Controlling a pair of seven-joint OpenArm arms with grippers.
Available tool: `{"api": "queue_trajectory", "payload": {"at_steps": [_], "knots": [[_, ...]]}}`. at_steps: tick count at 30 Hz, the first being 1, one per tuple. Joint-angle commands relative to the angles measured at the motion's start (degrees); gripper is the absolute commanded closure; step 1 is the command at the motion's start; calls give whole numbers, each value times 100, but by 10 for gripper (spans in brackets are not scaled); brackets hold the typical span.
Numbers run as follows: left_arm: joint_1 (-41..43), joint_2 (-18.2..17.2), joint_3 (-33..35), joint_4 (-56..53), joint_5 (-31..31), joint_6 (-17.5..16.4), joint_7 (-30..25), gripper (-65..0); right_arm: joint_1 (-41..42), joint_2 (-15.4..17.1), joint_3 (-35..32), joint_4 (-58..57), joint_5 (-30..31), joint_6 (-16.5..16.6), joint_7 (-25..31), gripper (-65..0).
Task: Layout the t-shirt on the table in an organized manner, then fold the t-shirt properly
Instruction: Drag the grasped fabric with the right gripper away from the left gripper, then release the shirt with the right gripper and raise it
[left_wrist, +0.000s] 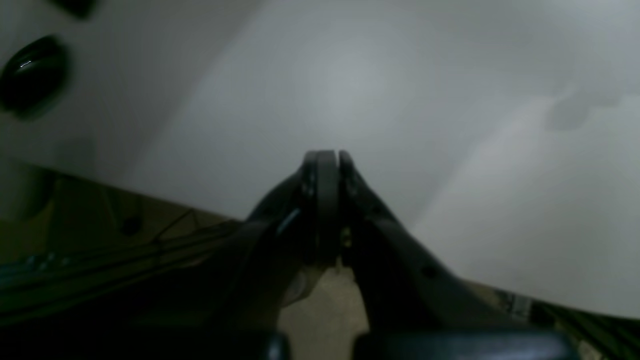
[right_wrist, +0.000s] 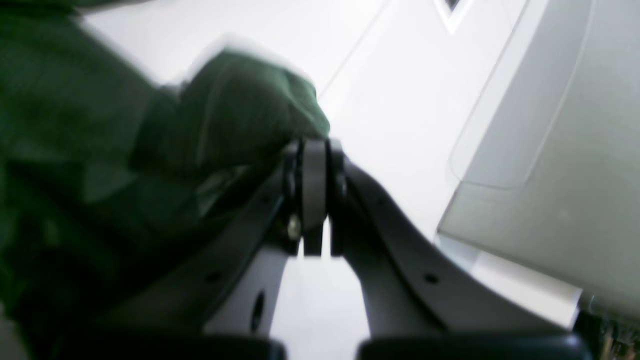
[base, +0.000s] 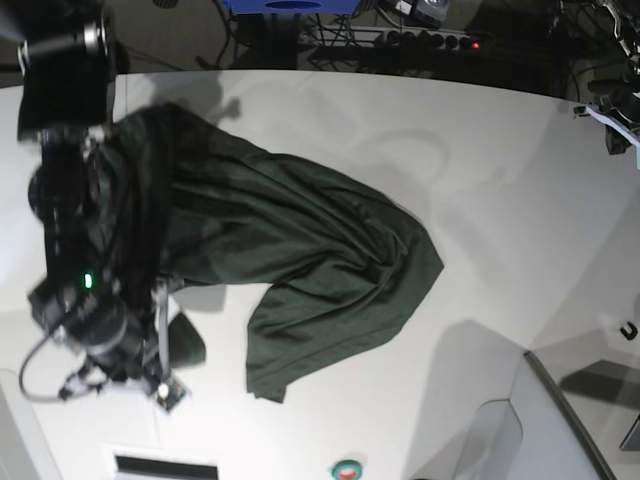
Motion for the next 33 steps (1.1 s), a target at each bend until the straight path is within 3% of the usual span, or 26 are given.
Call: {"api": "queue_trajectory", "payload": {"at_steps": [1, 6, 8, 12, 14, 15, 17, 20, 22, 27, 33], "knots": [[28, -124, -26, 83, -49, 38, -124, 0, 412, 29, 1, -86, -57, -26, 92, -3], [37, -63, -26, 83, -49, 38, -124, 0, 1405, 12, 37, -1387, -57, -52, 506, -9], [37, -36, -34, 91, -31, 38, -124, 0, 1643, -67, 45, -1976, -101, -61, 725, -53], [37, -1, -34, 83, -31, 38, -124, 0, 1827, -41, 54, -2574, -101, -61, 796, -305], [37, -1, -34, 83, -31, 38, -124, 0, 1669, 20, 397, -2346, -101, -61, 593, -434], [28, -1, -26, 83, -31, 38, -124, 0, 1520, 20, 678, -2135, -93, -61, 479, -468], [11, -1, -26, 83, -31, 38, -124, 0, 1124, -41, 1645, -1493, -57, -61, 171, -467], [-7, -1, 18, 83, -57, 38, -124, 0, 447, -498, 3289, -781, -66, -61, -303, -449], [2, -1, 282, 83, -31, 38, -124, 0, -63, -630, 4125, -658, -57, -61, -400, -449], [-16, -1, 933, 83, -22, 38, -124, 0, -1074, -736, 4714, -1071, -49, -26, 251, -453], [-24, -1, 1583, 118, -22, 64, -124, 0, -1170, -709, 4784, -1968, -49, -17, 743, -450]]}}
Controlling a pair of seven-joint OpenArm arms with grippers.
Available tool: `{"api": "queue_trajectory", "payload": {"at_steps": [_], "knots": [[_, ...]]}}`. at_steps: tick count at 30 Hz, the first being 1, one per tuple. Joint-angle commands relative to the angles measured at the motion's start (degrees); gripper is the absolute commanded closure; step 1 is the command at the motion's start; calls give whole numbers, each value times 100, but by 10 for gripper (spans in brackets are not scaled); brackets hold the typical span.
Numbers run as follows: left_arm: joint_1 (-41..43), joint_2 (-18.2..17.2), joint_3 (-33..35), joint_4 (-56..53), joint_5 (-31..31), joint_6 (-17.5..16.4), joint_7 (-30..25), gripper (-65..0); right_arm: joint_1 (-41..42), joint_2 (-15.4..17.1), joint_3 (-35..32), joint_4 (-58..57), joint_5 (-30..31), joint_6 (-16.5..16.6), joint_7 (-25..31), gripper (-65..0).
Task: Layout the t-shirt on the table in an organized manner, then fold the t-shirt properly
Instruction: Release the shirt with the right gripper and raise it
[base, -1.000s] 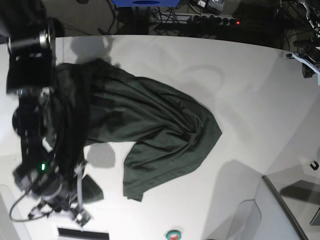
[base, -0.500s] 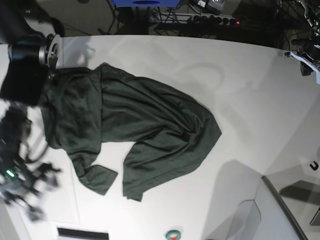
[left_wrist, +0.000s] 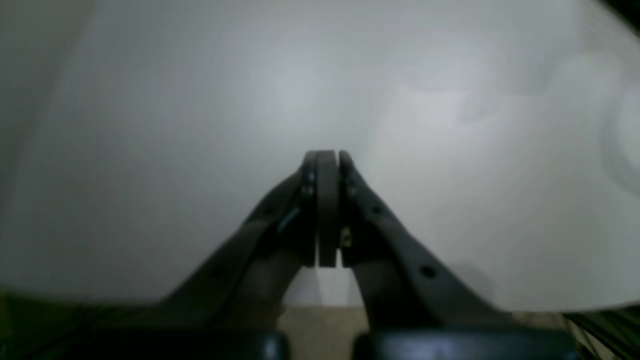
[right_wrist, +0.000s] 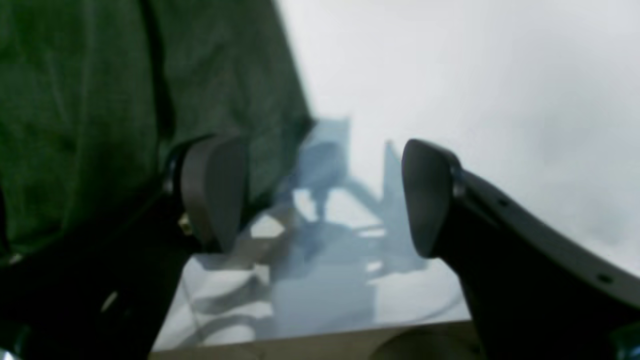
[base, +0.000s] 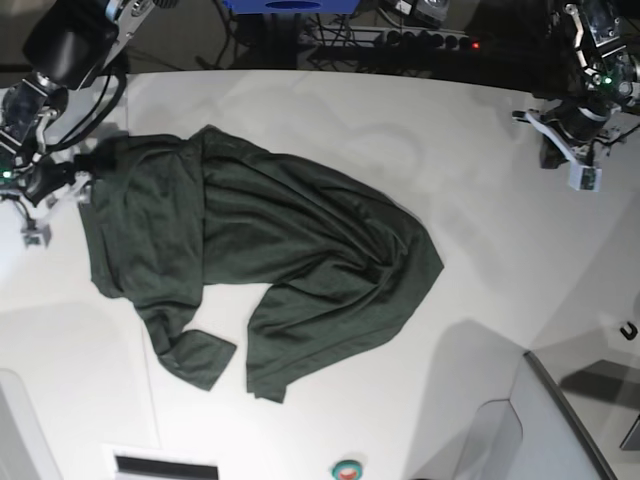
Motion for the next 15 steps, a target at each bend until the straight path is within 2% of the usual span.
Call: {"api": "queue_trajectory", "payload": {"at_steps": [1, 7, 9, 10, 13, 14, 15], "knots": [[8, -99, -16, 116, -37, 58, -100, 0, 93, 95, 6, 54, 4, 7, 78, -450], [52, -117, -60, 80, -46, 58, -100, 0, 163, 69, -47, -263, 13, 16, 122, -446], [61, -126, -60, 80, -46, 58, -100, 0, 225, 95, -12, -500, 13, 16, 237, -410], [70, -126, -96, 80, -46, 58, -100, 0, 251, 104, -12, -614, 13, 16, 333, -347], [44, -99, -315, 80, -46, 58, -100, 0, 278, 245, -3, -808, 13, 16, 509, -36], [44, -99, -351, 80, -46, 58, -100, 0, 339, 306, -3, -843, 13, 7, 518, 0], [44, -99, -394, 80, -46, 58, -100, 0, 409, 385, 6, -869, 4, -2, 518, -15]]}}
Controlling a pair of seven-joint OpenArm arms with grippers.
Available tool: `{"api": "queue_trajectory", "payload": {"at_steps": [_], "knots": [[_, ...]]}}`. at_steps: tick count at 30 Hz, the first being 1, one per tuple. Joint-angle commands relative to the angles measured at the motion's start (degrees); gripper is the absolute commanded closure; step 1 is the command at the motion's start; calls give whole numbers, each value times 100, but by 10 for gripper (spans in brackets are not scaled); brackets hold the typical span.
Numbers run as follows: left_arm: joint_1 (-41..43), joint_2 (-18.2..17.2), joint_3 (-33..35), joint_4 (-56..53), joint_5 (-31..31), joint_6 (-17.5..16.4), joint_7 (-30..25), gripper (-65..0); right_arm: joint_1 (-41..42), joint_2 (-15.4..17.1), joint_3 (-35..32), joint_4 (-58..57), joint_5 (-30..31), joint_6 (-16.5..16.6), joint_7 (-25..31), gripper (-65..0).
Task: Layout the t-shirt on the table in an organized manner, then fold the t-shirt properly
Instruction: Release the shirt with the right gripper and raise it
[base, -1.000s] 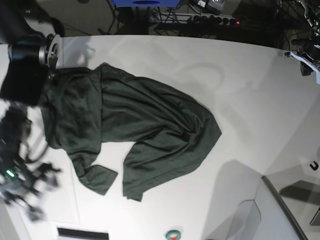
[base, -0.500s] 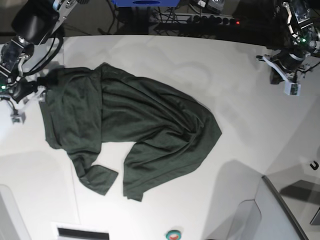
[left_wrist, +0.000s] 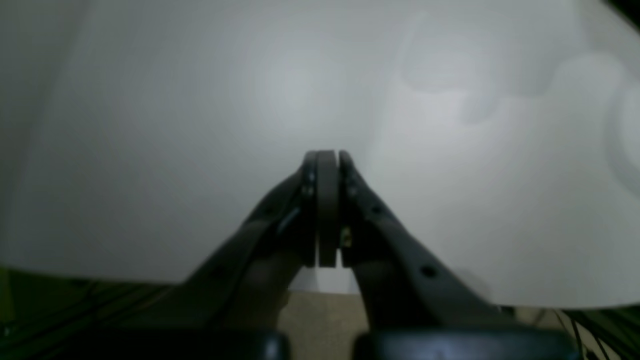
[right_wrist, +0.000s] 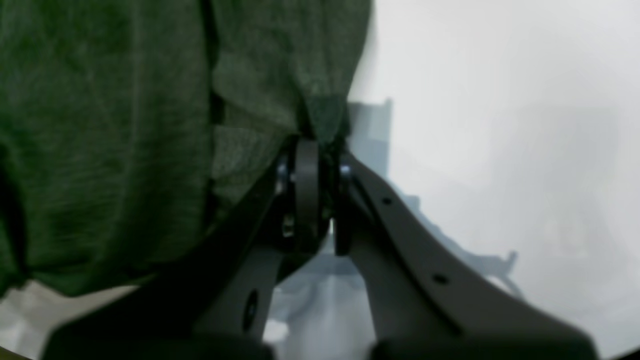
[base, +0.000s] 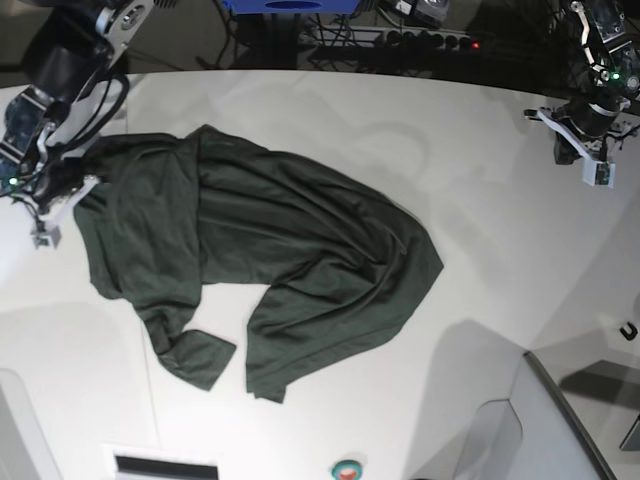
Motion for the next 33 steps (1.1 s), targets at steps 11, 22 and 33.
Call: {"api": "queue_trajectory", "payload": {"at_steps": [11, 22, 33], "knots": [[-11, -84, -87, 83, -48, 14, -93, 0, 1086, 1198, -43, -668, -31, -26, 134, -6], [24, -75, -60, 83, -48, 14, -93, 0, 1121, 1716, -25, -1195, -40, -52, 995, -311], [24, -75, -69, 74, -75, 14, -93, 0, -2211, 99, -2478, 3552, -49, 506, 934, -311]]}}
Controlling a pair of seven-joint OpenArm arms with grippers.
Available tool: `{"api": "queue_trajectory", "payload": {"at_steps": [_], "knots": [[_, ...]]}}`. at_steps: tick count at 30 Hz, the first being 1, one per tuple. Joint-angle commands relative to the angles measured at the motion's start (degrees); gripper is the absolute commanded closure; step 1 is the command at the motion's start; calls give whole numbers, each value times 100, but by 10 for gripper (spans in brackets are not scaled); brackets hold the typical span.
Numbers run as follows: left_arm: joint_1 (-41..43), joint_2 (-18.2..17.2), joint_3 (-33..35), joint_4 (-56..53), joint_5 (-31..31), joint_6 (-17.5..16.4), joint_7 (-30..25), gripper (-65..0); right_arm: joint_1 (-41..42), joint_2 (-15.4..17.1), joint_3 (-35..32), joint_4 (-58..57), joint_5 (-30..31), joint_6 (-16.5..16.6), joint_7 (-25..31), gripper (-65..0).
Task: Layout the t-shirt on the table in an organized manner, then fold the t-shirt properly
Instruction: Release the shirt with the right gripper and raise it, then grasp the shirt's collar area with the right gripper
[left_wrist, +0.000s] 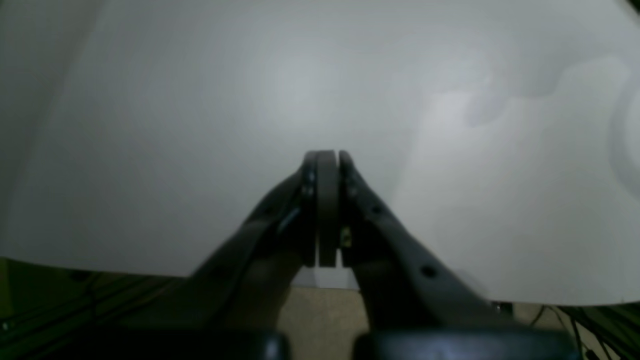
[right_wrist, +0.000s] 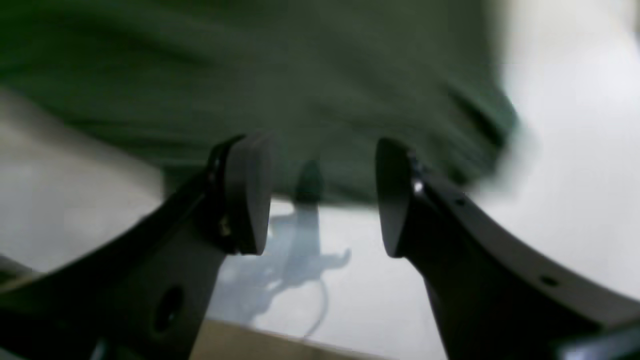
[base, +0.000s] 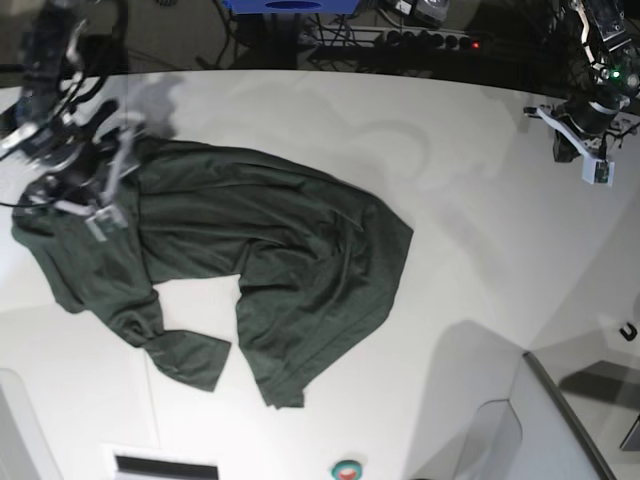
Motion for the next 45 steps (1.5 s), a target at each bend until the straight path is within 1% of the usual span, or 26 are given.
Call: {"api": "queue_trajectory", "payload": {"at_steps": [1, 5, 7, 8, 11, 13, 14, 15, 17, 20, 21, 24, 25, 26, 28, 29, 31, 32, 34, 35, 36, 39, 41, 42, 45], "knots": [[4, -93, -65, 80, -53, 23, -100, 0, -50, 42, -204, 88, -62, -75, 73, -303], [4, -102, -74, 54, -35, 23, -100, 0, -182, 51, -1189, -79, -80, -75, 99, -270], [13, -128, -74, -52, -27, 23, -100, 0, -173, 68, -1707, -246, -317, -75, 99, -272], [13, -128, -74, -122, -27, 23, -100, 0, -164, 68, -1971, -352, -475, -132, 117, -273], [13, -128, -74, -201, -53, 23, -100, 0, -76, 42, -2710, -624, -1108, -572, 126, -273], [13, -119, -74, -210, -62, 23, -100, 0, -41, 33, -3052, -783, -1319, -739, 135, -273], [13, -119, -74, -210, -62, 23, -108, -12, 20, 24, -3184, -844, -1372, -809, 135, -273], [13, -110, -74, -219, -62, 23, -108, -38, 64, 24, -3281, -923, -1389, -871, 135, -273], [4, -110, -74, -236, -62, 23, -108, -71, 179, 15, -3386, -1134, -1398, -1099, 135, -273], [-13, -110, -74, -236, -62, 14, -108, -76, 390, 7, -3430, -1451, -1389, -1328, 135, -272], [-13, -110, -74, -236, -62, 14, -108, -74, 469, 7, -3430, -1556, -1389, -1346, 135, -267], [-22, -110, -74, -236, -62, 14, -108, -74, 627, -73, -3386, -1882, -1389, -1337, 135, -260], [-31, -110, -74, -236, -62, 14, -108, -74, 645, -73, -3386, -1952, -1389, -1337, 126, -234], [-31, -110, -74, -236, -62, 14, -108, -74, 653, -73, -3395, -1996, -1389, -1337, 117, -174], [-40, -119, -74, -236, -62, 14, -108, -74, 601, -73, -3386, -1926, -1389, -1310, 99, -14], [-40, -119, -74, -236, -62, 14, -108, -74, 513, -73, -3386, -1838, -1389, -1293, 91, 0], [-40, -119, -74, -236, -62, 14, -108, -74, 258, -46, -3386, -1477, -1407, -1284, 91, -27], [-40, -119, -74, -236, -62, 14, -108, -74, 117, -37, -3395, -1266, -1407, -1275, 82, -9], [-48, -128, -74, -236, -62, 14, -108, -74, -129, -20, -3395, -888, -1416, -1258, -15, 0], [-48, -128, -74, -236, -62, 14, -108, -74, -243, 42, -3395, -695, -1425, -1170, -138, -2], [-48, -128, -74, -236, -62, 14, -108, -74, -331, 130, -3395, -510, -1389, -1003, -261, -3], [-48, -128, -74, -245, -62, 14, -108, -74, -551, 200, -3386, -159, -1389, -475, -569, -3], [-57, -128, -74, -245, -62, 14, -108, -74, -674, 332, -3281, 26, -1389, -132, -745, -5], [-57, -128, -74, -245, -62, 14, -108, -74, -727, 358, -3211, 70, -1389, -75, -789, -5], [-57, -128, -74, -245, -62, 14, -108, -74, -744, 393, -2956, 17, -1389, -75, -806, -9]]}}
